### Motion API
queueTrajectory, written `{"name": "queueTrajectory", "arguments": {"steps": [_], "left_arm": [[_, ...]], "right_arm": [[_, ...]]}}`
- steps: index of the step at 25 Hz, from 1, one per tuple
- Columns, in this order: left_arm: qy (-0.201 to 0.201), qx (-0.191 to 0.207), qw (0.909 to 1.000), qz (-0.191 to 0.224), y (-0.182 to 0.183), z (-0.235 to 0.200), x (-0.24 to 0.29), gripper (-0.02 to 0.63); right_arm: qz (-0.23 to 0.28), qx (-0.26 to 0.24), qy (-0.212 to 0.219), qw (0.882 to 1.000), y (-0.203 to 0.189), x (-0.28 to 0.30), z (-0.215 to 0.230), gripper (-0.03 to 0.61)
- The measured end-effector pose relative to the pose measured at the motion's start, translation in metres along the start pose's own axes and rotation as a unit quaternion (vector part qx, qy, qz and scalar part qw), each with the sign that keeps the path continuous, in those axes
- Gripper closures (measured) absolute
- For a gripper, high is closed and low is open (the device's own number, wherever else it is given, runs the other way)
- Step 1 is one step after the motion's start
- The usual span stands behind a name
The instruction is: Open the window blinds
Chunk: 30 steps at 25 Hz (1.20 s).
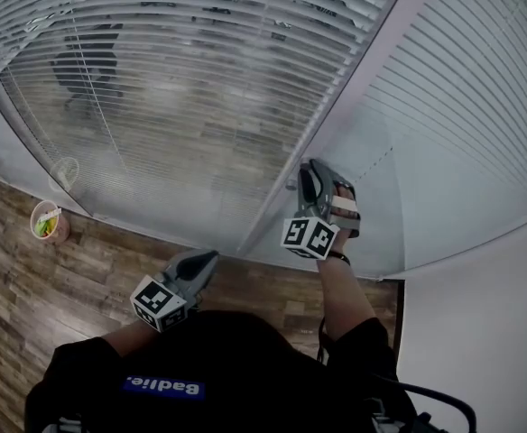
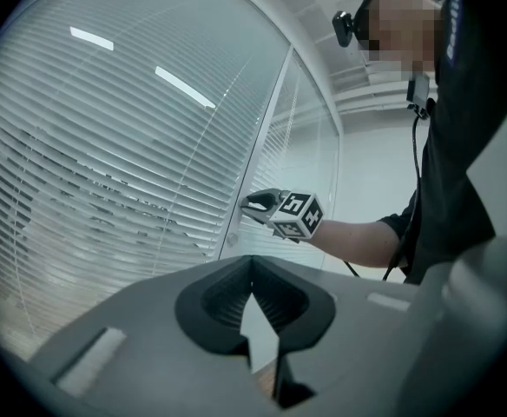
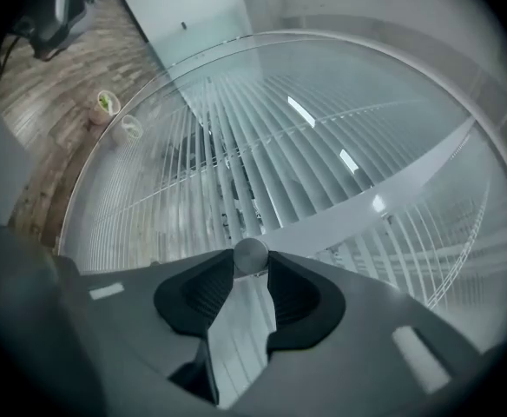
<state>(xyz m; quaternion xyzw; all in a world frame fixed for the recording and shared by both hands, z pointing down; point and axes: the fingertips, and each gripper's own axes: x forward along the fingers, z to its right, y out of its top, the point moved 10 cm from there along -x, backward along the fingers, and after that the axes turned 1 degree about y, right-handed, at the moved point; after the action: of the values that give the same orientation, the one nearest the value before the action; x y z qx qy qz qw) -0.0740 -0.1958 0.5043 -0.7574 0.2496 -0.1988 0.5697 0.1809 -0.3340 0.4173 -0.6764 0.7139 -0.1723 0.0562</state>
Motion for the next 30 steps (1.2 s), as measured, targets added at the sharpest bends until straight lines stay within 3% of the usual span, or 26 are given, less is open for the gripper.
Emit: {"name": "queueTrajectory", "arguments": {"steps": [5,12,14,16,18,20,21,23,27,30], "left_arm": [[0.000,-0.003,1.0000,0.001,-0.001,0.000,0.001,0.615],[0.003,-0.010,0.9999,0.002,-0.003,0.001,-0.001,0.615],[0.005,-0.012,0.9999,0.003,-0.003,0.001,-0.001,0.615],[0.006,-0.014,0.9999,0.004,-0.003,0.002,-0.002,0.614],[0.008,-0.016,0.9998,0.004,-0.004,0.002,-0.002,0.615],[0.011,-0.018,0.9998,0.004,-0.005,0.001,-0.003,0.614],[0.012,-0.018,0.9998,0.003,-0.005,0.002,-0.003,0.615],[0.010,-0.016,0.9998,0.002,-0.005,0.003,-0.003,0.614],[0.007,-0.015,0.9999,-0.001,-0.006,0.006,-0.004,0.615],[0.007,-0.015,0.9999,-0.003,-0.007,0.006,-0.006,0.614]], "right_arm": [[-0.001,-0.048,0.008,0.999,0.000,0.001,0.002,0.453],[-0.002,-0.067,0.008,0.998,0.000,0.000,0.003,0.451],[0.003,-0.025,0.007,1.000,0.000,0.000,0.003,0.448],[0.016,0.054,0.016,0.998,-0.002,-0.002,0.003,0.437],[0.025,0.128,0.023,0.991,-0.003,-0.005,0.001,0.391],[0.028,0.195,0.018,0.980,-0.004,-0.007,0.000,0.385],[0.029,0.236,0.016,0.971,-0.006,-0.007,0.000,0.385],[0.033,0.334,0.021,0.942,-0.011,-0.006,0.003,0.394],[0.050,0.503,0.038,0.862,-0.019,-0.004,0.011,0.426],[0.059,0.582,0.050,0.810,-0.017,-0.003,0.013,0.414]]}}
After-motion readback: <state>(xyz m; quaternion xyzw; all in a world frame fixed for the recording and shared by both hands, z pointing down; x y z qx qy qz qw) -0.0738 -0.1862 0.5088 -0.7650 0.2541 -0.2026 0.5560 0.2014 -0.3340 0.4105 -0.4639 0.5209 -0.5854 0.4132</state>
